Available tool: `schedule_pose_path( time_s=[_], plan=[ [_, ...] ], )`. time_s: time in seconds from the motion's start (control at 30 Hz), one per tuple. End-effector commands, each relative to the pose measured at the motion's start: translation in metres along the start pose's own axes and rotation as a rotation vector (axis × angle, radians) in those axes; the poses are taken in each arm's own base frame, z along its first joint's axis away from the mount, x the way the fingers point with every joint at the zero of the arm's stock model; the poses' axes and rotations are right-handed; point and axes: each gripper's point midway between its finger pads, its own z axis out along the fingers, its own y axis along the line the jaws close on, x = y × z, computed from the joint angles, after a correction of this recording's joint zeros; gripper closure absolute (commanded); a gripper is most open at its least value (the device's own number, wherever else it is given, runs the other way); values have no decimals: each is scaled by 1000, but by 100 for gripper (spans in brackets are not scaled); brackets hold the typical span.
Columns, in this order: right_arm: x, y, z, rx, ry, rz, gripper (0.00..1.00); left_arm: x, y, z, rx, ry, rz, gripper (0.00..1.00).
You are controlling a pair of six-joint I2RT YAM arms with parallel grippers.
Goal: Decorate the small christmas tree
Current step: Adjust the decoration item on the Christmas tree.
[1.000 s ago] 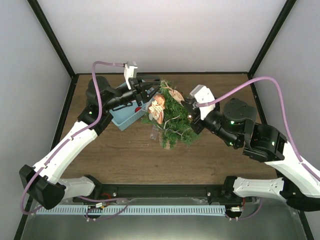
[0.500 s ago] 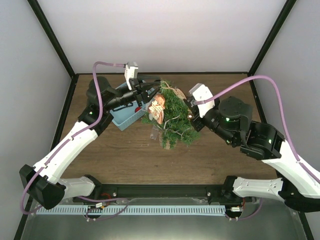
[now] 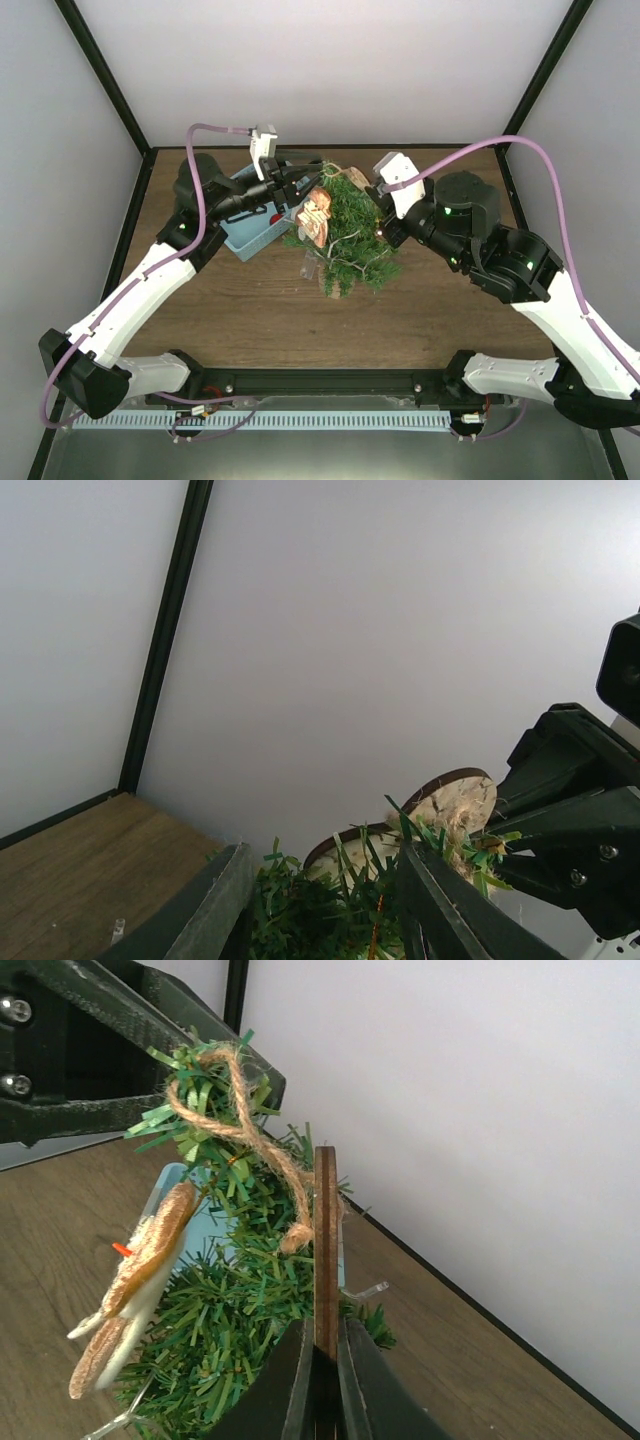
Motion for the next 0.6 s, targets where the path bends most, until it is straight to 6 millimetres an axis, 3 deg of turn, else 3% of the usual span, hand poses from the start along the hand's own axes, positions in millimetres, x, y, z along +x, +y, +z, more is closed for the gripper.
schedule_pose_path(
  time_s=[0.0, 0.2, 0.4, 0.57],
  plan=[
    [-13, 2, -9, -47, -37, -9, 93, -5, -5, -3, 4, -15, 32, 59],
    [-10, -1, -8, -42, -12, -9, 93, -6, 3, -9, -82, 1, 9, 59],
    [-9, -2, -7, -47, 4, -8, 93, -24, 27, -35, -321, -77, -16, 56],
    [-11, 0, -7, -62, 6, -14, 93, -39, -1, -36, -210, -107, 19, 51]
  ],
)
